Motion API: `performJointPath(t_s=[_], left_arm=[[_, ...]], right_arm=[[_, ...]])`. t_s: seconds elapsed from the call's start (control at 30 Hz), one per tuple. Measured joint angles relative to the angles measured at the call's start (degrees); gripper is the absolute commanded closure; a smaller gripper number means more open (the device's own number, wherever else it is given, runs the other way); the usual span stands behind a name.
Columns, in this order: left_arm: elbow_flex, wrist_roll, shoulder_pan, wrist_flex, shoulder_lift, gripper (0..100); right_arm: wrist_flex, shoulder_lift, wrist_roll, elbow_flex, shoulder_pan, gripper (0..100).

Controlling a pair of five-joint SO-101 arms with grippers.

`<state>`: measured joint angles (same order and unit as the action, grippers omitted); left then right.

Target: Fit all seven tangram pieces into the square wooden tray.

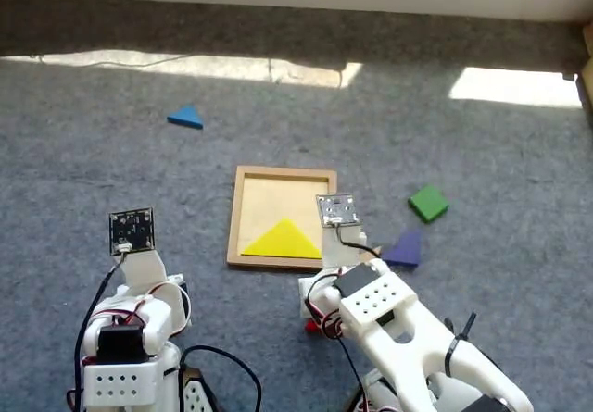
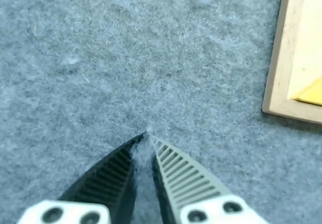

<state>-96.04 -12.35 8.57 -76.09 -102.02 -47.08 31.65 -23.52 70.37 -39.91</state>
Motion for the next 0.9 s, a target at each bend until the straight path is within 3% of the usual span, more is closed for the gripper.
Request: performJointPath(t_s=[0.13, 0.3, 0.43, 0.53, 0.77, 0.9], left_arm=[[0.0, 0.0, 0.0, 0.0, 0.0, 100], [0.0, 0.0, 0.0, 0.0, 0.0, 100], [0.0, 0.0, 0.0, 0.0, 0.0, 100], [0.0, 0.0, 0.0, 0.0, 0.0, 100], [0.0, 0.0, 0.0, 0.0, 0.0, 100], [0.0, 0.0, 0.0, 0.0, 0.0, 100]], right_arm=[[0.1, 0.0, 0.0, 0.0, 0.0, 72.1], [-1.4, -4.7, 0.0, -1.1, 0.4, 81.9], [-4.7, -12.5, 0.4, -7.8, 4.8, 87.1], [-6.0, -16.5, 6.8, -11.5, 9.8, 89.4], [-6.5, -17.4, 30.4, -12.9, 20.5, 89.7], [-7.1, -14.6, 34.4, -12.8, 22.4, 89.7]])
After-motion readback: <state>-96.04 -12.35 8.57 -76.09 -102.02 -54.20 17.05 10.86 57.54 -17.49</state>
